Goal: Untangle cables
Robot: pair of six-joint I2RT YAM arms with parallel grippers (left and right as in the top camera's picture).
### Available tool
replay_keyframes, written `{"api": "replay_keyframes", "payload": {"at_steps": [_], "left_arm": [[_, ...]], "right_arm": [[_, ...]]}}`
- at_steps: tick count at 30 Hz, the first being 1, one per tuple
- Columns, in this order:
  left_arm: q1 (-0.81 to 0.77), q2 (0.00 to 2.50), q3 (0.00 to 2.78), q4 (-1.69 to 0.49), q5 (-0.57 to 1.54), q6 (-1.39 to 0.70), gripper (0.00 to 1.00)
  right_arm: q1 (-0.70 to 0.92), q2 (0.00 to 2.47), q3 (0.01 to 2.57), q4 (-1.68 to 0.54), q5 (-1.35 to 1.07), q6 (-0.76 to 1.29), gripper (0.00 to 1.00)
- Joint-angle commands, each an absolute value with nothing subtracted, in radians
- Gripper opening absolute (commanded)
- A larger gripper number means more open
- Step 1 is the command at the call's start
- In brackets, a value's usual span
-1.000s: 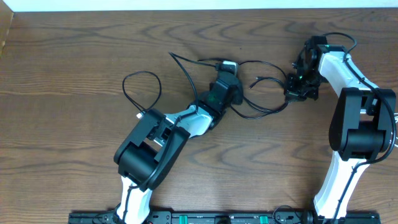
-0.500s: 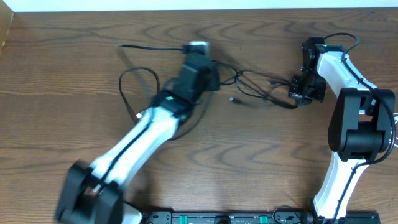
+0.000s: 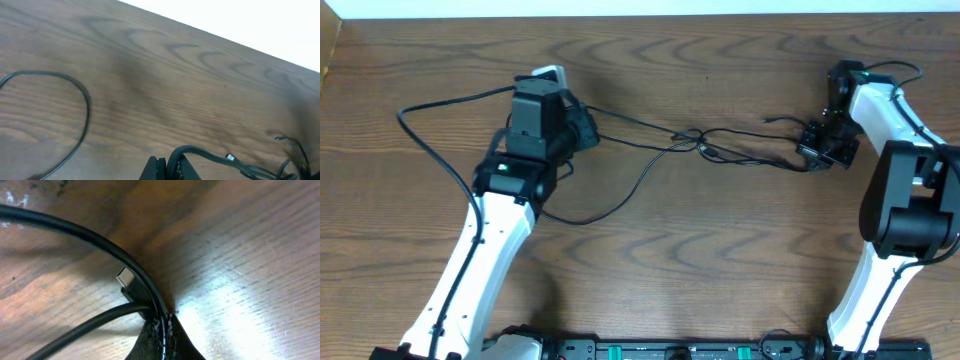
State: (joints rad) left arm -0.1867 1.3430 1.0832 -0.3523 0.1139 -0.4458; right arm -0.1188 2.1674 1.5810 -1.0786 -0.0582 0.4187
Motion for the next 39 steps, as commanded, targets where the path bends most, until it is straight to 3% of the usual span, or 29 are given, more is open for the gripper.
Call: {"api": "replay_keyframes", "payload": {"at_steps": [1, 6, 8, 11, 20, 31, 33, 36, 39], "left_arm": [[-0.064, 1.293, 1.097, -0.340, -0.093, -0.503, 0.08], [-0.057, 1.293, 1.097, -0.346, 0.041, -0.535, 0.07], [-0.057, 1.293, 1.097, -0.352, 0.094, -0.535, 0.07], [-0.058, 1.293, 1.097, -0.363, 0.155, -0.536, 0.08], [-0.058, 1.294, 1.097, -0.414, 0.173, -0.536, 0.08], [-0.080, 1.312, 1.084, -0.448, 0.262, -0.535, 0.08], [-0.081, 1.317, 1.084, -0.447, 0.261, -0.536, 0.07], [-0.081, 1.319, 1.083, -0.442, 0.261, -0.536, 0.07], [-0.081, 1.319, 1.083, -0.437, 0.262, -0.537, 0.08]], "right_arm": [[-0.238, 2.104, 1.578, -1.049, 0.091, 0.306, 0.01], [-0.258, 1.975, 1.578, -1.013, -0.477, -0.035, 0.01], [-0.255, 1.930, 1.578, -1.018, -0.592, -0.096, 0.01], [-0.236, 1.853, 1.578, -1.039, -0.619, -0.133, 0.09], [-0.170, 1.708, 1.577, -1.075, -0.669, -0.147, 0.18], [0.052, 1.713, 1.475, -1.063, -0.632, -0.081, 0.35], [0.117, 1.717, 1.424, -0.996, -0.464, 0.019, 0.38], [0.202, 1.729, 1.351, -0.926, -0.122, 0.229, 0.29], [0.282, 1.757, 1.297, -0.851, 0.060, 0.284, 0.29]]}}
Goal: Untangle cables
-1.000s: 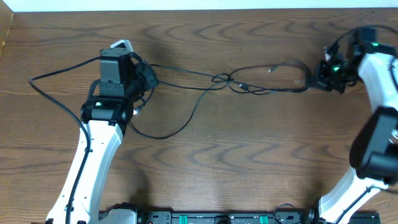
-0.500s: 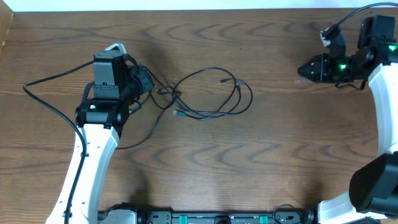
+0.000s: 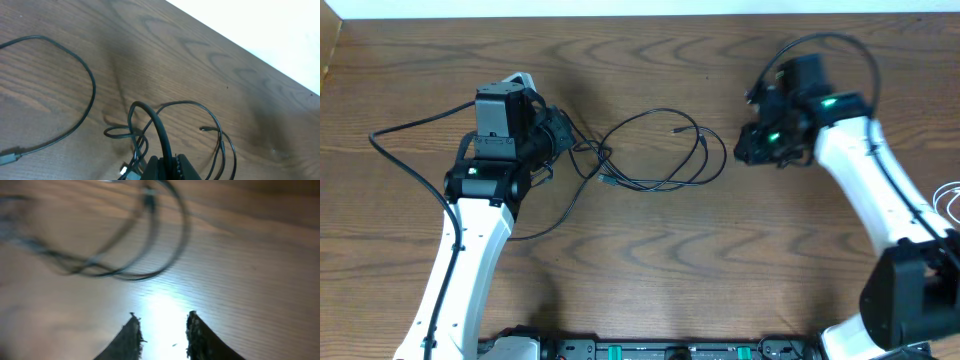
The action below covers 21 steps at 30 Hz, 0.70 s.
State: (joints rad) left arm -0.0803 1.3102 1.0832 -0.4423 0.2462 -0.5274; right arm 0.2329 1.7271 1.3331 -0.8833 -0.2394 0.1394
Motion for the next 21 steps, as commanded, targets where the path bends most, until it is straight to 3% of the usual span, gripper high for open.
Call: {"api": "replay_keyframes", "payload": {"at_steps": [1, 8, 14, 16, 19, 21], "left_arm": [[-0.081, 1.319, 1.083, -0.437, 0.262, -0.537, 0.08], [-0.081, 1.319, 1.083, -0.437, 0.262, -0.537, 0.08], [-0.081, 1.319, 1.083, -0.437, 0.262, -0.537, 0.08], [-0.081, 1.319, 1.083, -0.437, 0.262, -0.536, 0.08], [-0.081, 1.319, 1.084, -0.437, 0.261, -0.536, 0.08], [-0.079, 1.319, 1.084, -0.437, 0.244, -0.535, 0.08]], "right_arm": [[0.304, 1.773, 1.286, -0.825, 0.085, 0.303, 0.34], [0.361, 1.927, 1.277, -0.724, 0.052, 0.540, 0.45], [0.391, 2.016, 1.277, -0.675, -0.036, 0.607, 0.46], [0.401, 2.047, 1.277, -0.673, -0.037, 0.640, 0.35], [0.405, 2.080, 1.277, -0.704, -0.012, 0.640, 0.01], [0.398, 2.089, 1.276, -0.750, 0.067, 0.648, 0.01]]}}
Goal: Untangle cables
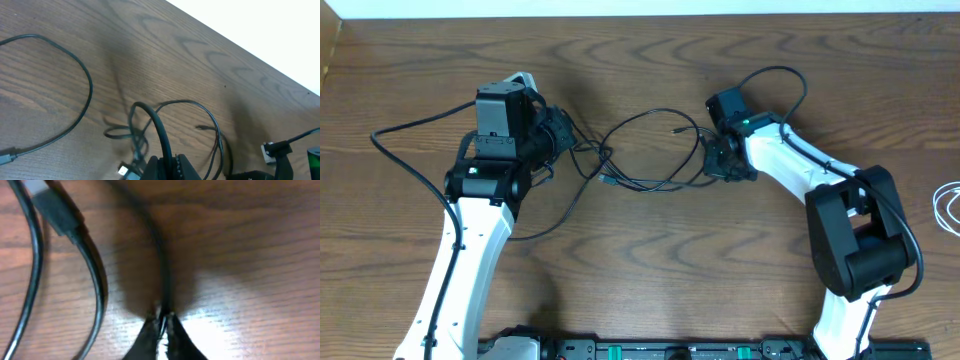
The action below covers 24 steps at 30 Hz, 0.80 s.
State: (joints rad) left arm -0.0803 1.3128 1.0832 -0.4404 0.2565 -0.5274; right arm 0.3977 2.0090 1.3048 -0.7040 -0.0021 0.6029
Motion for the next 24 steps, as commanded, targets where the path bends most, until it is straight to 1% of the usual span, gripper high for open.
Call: {"api": "replay_keyframes", "payload": {"at_steps": [1, 3, 5, 8, 11, 12, 16, 20, 24], "left_arm": [[-0.076, 1.319, 1.084, -0.437, 0.224, -0.536, 0.08], [-0.062, 1.316, 1.084, -0.437, 0.141, -0.533, 0.08], [-0.021, 1.303, 1.084, -0.432, 0.034, -0.533, 0.08], [0.057, 1.277, 1.084, -0.411, -0.013, -0.532, 0.08], [0.154, 1.250, 1.084, -0.395, -0.012, -0.536, 0.08], [0.218, 1.234, 1.084, -0.397, -0.011, -0.550, 0.08], [0.319, 1.221, 1.084, -0.421, 0.025, -0.597, 0.08], [0.354, 1.222, 1.084, -0.445, 0.190, -0.596, 0.08], [0.354, 1.222, 1.084, -0.447, 0.242, -0.587, 0.08]], "right_arm": [[0.389, 2.090, 1.276, -0.781, 0.125, 0.661, 0.01], [0.357, 2.090, 1.276, -0.851, 0.265, 0.691, 0.01], [0.292, 2.090, 1.276, -0.906, 0.396, 0.694, 0.01], [0.187, 2.090, 1.276, -0.918, 0.461, 0.662, 0.01], [0.078, 2.090, 1.276, -0.890, 0.452, 0.624, 0.01], [0.023, 2.090, 1.276, -0.874, 0.430, 0.596, 0.01], [-0.064, 2.090, 1.276, -0.857, 0.355, 0.525, 0.01], [-0.103, 2.090, 1.276, -0.845, 0.285, 0.480, 0.01], [-0.105, 2.090, 1.276, -0.815, 0.285, 0.464, 0.01]]}}
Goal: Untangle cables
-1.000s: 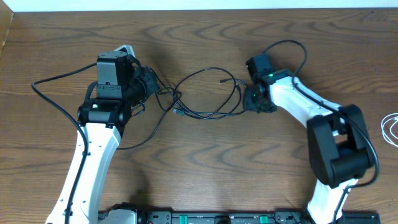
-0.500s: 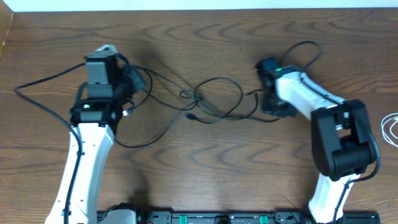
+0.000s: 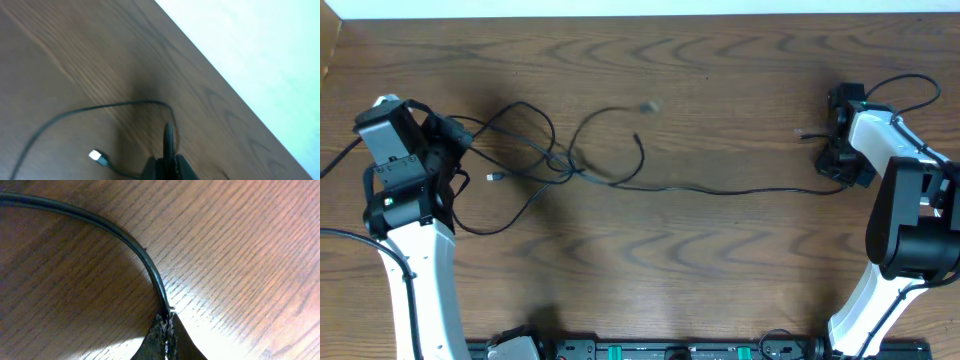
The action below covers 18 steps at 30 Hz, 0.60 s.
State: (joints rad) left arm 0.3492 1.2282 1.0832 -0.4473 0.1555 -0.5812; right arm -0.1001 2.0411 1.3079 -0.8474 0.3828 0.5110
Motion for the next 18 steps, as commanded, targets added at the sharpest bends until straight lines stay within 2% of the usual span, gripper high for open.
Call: {"api": "replay_keyframes", "payload": {"at_steps": [1, 4, 10, 14, 18], "left_arm": [[0.354, 1.222, 1.084, -0.447, 0.243, -0.571, 0.08], [0.366, 1.222, 1.084, -0.442, 0.184, -0.533, 0.08], [0.479, 1.222, 1.084, -0.375, -0.099, -0.560, 0.08], [0.579, 1.222, 1.084, -0.361, -0.091, -0.618, 0.08], [0.624, 1.228, 1.084, -0.397, 0.104, -0.633, 0.08]], "right_arm": [[-0.106, 2.090, 1.276, -0.807, 0.285, 0.462, 0.01], [-0.118, 2.090, 1.276, -0.801, 0.284, 0.463, 0.01], [-0.186, 2.090, 1.276, -0.801, 0.278, 0.462, 0.01], [-0.223, 2.090, 1.276, -0.799, 0.278, 0.453, 0.01], [-0.230, 2.089, 1.276, -0.790, 0.261, 0.438, 0.01]]}}
